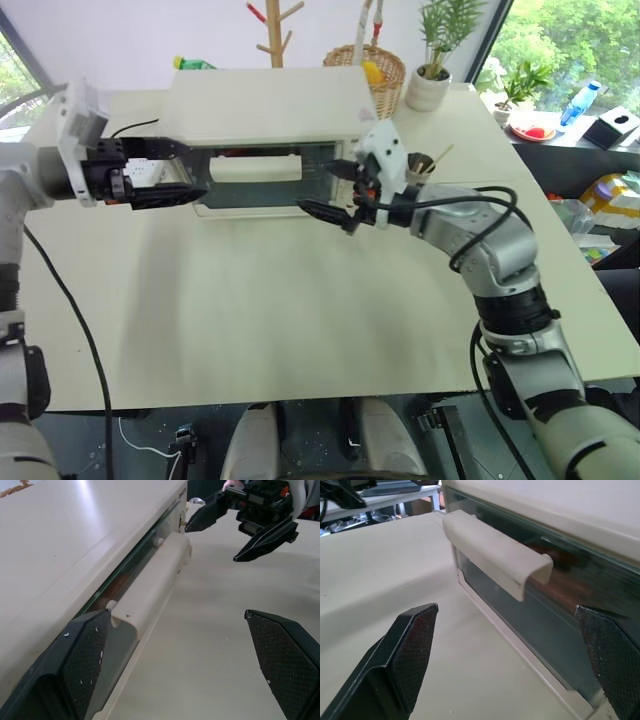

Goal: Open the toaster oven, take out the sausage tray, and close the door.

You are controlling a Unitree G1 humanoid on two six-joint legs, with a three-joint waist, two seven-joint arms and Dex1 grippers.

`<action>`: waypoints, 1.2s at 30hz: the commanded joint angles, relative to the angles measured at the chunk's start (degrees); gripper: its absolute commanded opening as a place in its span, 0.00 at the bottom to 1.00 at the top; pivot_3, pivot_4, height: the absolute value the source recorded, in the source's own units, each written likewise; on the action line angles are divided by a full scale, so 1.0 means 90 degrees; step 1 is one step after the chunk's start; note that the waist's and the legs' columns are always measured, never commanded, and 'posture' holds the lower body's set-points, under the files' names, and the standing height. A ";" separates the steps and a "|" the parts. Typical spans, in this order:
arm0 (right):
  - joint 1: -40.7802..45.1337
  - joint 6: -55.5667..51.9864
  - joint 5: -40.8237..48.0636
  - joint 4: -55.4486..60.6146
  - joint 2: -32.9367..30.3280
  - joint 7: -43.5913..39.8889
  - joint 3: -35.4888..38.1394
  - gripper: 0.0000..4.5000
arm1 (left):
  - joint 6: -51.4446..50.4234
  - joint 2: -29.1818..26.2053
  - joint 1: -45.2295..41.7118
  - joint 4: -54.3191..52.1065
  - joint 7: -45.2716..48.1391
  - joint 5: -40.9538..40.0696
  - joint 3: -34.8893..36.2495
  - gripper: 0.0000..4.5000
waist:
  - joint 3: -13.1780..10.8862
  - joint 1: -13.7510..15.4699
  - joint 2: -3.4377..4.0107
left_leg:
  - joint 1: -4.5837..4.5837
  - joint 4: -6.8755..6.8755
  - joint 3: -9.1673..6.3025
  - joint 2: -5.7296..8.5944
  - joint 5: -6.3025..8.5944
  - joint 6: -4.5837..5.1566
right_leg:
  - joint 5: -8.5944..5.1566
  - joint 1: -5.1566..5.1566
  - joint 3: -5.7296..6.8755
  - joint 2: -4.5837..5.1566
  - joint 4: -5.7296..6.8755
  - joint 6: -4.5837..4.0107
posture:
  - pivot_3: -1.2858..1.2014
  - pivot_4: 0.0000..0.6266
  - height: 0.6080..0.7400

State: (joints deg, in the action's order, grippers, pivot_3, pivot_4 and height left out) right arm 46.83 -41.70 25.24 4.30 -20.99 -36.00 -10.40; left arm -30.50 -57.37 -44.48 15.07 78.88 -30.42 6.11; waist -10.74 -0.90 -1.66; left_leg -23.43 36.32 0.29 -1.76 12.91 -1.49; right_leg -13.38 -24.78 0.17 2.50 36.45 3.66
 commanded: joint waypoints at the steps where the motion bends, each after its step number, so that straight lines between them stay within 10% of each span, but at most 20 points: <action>1: 0.0314 0.0319 -0.0190 -0.0220 0.0140 -0.0201 -0.0056 1.00 | 0.0003 -0.0171 0.0039 -0.0179 0.0025 -0.0029 0.0268 1.00 | 0.0000 -0.0002 0.0000 | 0.0000 0.0000 0.0000 0.0000 0.0000 0.0000 | 0.0000 0.0000 0.0000 0.0000 0.0000 0.0000 | 0.52 0.24 1.00; 30: -0.0405 0.0801 -0.0995 0.0431 0.0629 -0.0925 -0.0820 1.00 | 0.0132 0.0228 -0.0616 0.0378 -0.0184 0.0258 0.0144 1.00 | -0.0001 -0.0030 -0.0002 | 0.0001 0.0014 -0.0001 0.0002 0.0000 0.0000 | -0.0004 -0.0024 -0.0001 0.0000 0.0063 -0.0005 | 0.52 0.24 1.00; 36: -0.0695 0.0521 -0.0926 0.0724 0.0651 -0.0805 -0.0764 1.00 | 0.0515 0.0438 -0.0625 0.0546 -0.0227 0.0593 -0.0018 0.38 | 0.0000 -0.0021 -0.0003 | 0.0000 0.0025 -0.0002 0.0000 0.0000 0.0000 | -0.0004 -0.0024 -0.0001 -0.0002 0.0069 -0.0006 | 0.52 0.24 1.00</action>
State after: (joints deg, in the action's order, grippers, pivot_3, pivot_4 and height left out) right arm 40.45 -36.88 15.99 7.56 -15.50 -43.27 -17.64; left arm -27.43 -53.15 -48.71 20.23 76.99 -25.58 5.39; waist -10.74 -1.09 -1.68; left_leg -23.43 36.55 0.27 -1.76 12.91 -1.49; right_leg -13.42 -25.00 0.17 2.48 37.07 3.61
